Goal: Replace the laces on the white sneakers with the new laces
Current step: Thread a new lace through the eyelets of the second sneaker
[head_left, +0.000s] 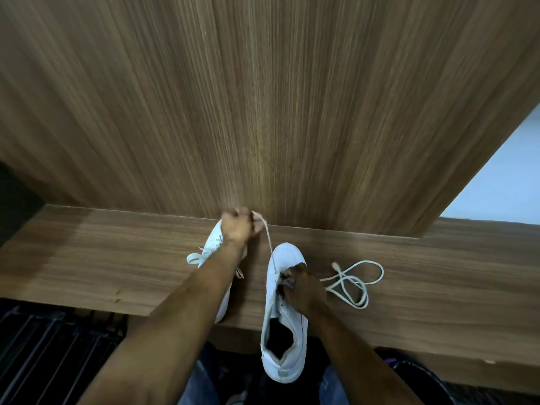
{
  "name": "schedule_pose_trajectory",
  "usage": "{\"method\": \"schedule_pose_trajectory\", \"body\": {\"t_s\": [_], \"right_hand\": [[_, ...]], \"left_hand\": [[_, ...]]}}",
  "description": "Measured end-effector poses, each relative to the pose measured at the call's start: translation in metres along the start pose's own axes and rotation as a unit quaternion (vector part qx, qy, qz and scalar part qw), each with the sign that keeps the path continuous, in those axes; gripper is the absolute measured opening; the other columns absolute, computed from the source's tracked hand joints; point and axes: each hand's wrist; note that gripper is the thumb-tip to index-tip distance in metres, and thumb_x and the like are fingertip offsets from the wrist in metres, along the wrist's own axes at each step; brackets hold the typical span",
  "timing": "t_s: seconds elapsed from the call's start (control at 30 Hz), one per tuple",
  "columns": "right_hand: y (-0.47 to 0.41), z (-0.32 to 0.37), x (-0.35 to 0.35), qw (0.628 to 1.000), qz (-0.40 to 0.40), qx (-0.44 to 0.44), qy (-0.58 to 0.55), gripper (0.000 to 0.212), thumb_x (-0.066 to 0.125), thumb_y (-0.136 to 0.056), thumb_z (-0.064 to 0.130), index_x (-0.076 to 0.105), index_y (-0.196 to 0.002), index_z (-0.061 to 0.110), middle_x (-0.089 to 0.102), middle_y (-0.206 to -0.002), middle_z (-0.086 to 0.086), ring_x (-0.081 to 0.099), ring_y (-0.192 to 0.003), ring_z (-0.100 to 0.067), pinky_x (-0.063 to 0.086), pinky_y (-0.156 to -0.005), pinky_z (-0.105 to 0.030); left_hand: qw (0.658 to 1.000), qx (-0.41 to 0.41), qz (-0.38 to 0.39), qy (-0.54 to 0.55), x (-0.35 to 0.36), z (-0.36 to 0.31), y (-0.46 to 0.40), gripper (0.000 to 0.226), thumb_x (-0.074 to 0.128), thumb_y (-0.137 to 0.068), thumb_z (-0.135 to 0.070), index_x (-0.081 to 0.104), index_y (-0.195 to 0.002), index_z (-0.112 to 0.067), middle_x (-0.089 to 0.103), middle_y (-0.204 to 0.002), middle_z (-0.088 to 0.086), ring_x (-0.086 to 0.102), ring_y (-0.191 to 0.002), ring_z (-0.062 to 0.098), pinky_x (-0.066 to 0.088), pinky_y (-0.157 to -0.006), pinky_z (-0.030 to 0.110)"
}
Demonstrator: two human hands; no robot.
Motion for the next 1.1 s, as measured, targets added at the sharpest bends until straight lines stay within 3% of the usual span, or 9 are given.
{"method": "schedule_pose_trajectory", "body": {"t_s": [0.13,0.23,0.37,0.6,0.67,0.77,0.83,0.97,1.1], "right_hand": [[0.0,-0.002,0.002,1.0,0.005,-0.013,-0.002,0.034,0.062,-0.088,0.029,0.06,-0.12,0.019,0.053,-0.125,0.0,0.06,-0.108,-0.021,0.048,-0.089,-0.032],[-0.001,-0.002,0.002,1.0,0.009,-0.01,-0.001,0.033,0.062,-0.087,0.03,0.061,-0.118,0.02,0.054,-0.123,0.001,0.061,-0.106,-0.021,0.048,-0.086,-0.031],[-0.002,-0.005,-0.002,1.0,0.018,-0.01,-0.016,0.036,0.066,-0.082,0.029,0.064,-0.116,0.022,0.056,-0.12,0.0,0.062,-0.106,-0.021,0.049,-0.085,-0.031],[-0.005,-0.007,0.0,0.999,0.037,-0.01,-0.026,0.037,0.067,-0.081,0.023,0.063,-0.117,0.02,0.055,-0.122,-0.002,0.06,-0.109,-0.021,0.049,-0.088,-0.035],[-0.004,-0.009,0.0,0.999,0.033,-0.008,-0.036,0.04,0.07,-0.08,0.027,0.063,-0.118,0.021,0.056,-0.123,0.0,0.061,-0.109,-0.019,0.049,-0.089,-0.033],[-0.003,-0.01,0.001,0.999,0.026,-0.002,-0.043,0.041,0.072,-0.08,0.03,0.061,-0.119,0.02,0.057,-0.122,0.001,0.061,-0.107,-0.019,0.048,-0.087,-0.029],[-0.004,-0.009,0.001,0.999,0.027,-0.01,-0.028,0.041,0.07,-0.08,0.029,0.061,-0.119,0.019,0.055,-0.123,-0.001,0.061,-0.107,-0.021,0.048,-0.087,-0.029],[-0.003,-0.007,0.0,0.999,0.037,-0.031,-0.006,0.04,0.068,-0.079,0.027,0.062,-0.118,0.017,0.053,-0.122,-0.002,0.06,-0.106,-0.022,0.049,-0.086,-0.032],[-0.001,-0.01,0.001,0.998,0.022,-0.037,-0.035,0.037,0.065,-0.08,0.017,0.062,-0.117,0.011,0.054,-0.121,-0.006,0.061,-0.105,-0.026,0.049,-0.087,-0.035]], "left_hand": [[0.982,-0.011,-0.056,0.183,0.002,-0.04,-0.003,0.009,0.04,-0.097,0.0,0.045,-0.092,-0.006,0.062,-0.076,0.014,0.065,-0.052,0.02,0.055,-0.047,0.024],[0.991,0.091,-0.043,-0.086,-0.008,-0.003,0.008,0.012,0.049,-0.093,-0.004,0.048,-0.099,-0.015,0.063,-0.089,0.01,0.064,-0.074,0.027,0.05,-0.062,0.03],[0.808,0.157,0.139,-0.55,-0.034,0.075,0.018,0.052,0.057,-0.086,-0.018,0.047,-0.136,-0.026,0.045,-0.137,0.008,0.05,-0.121,0.028,0.044,-0.099,0.042],[0.598,0.164,0.141,-0.772,-0.032,0.091,0.041,0.033,0.04,-0.099,-0.036,0.054,-0.12,-0.015,0.059,-0.125,0.011,0.056,-0.117,0.029,0.027,-0.109,0.037],[0.631,0.149,0.132,-0.75,-0.027,0.082,0.04,0.031,0.046,-0.094,-0.037,0.061,-0.113,-0.017,0.063,-0.118,0.01,0.059,-0.113,0.03,0.033,-0.107,0.038],[0.858,0.018,0.095,-0.504,-0.02,0.067,0.028,0.022,0.056,-0.082,-0.025,0.072,-0.091,-0.011,0.07,-0.089,0.008,0.065,-0.084,0.027,0.051,-0.08,0.031],[0.962,-0.06,0.07,-0.255,-0.012,0.043,0.022,0.017,0.06,-0.078,-0.012,0.071,-0.084,0.0,0.07,-0.072,0.01,0.064,-0.069,0.024,0.05,-0.068,0.032],[0.994,-0.008,0.106,-0.013,0.007,-0.041,0.016,0.012,0.057,-0.087,-0.01,0.069,-0.083,-0.008,0.07,-0.078,0.007,0.07,-0.076,0.019,0.05,-0.064,0.024],[0.993,0.049,0.095,0.049,0.014,-0.083,0.017,0.014,0.056,-0.091,-0.009,0.067,-0.084,-0.009,0.068,-0.075,0.003,0.07,-0.075,0.017,0.053,-0.064,0.023]]}}
Point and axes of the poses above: each hand's wrist, its own y-axis away from the middle knuckle, its own x-axis out of the palm, z = x × y
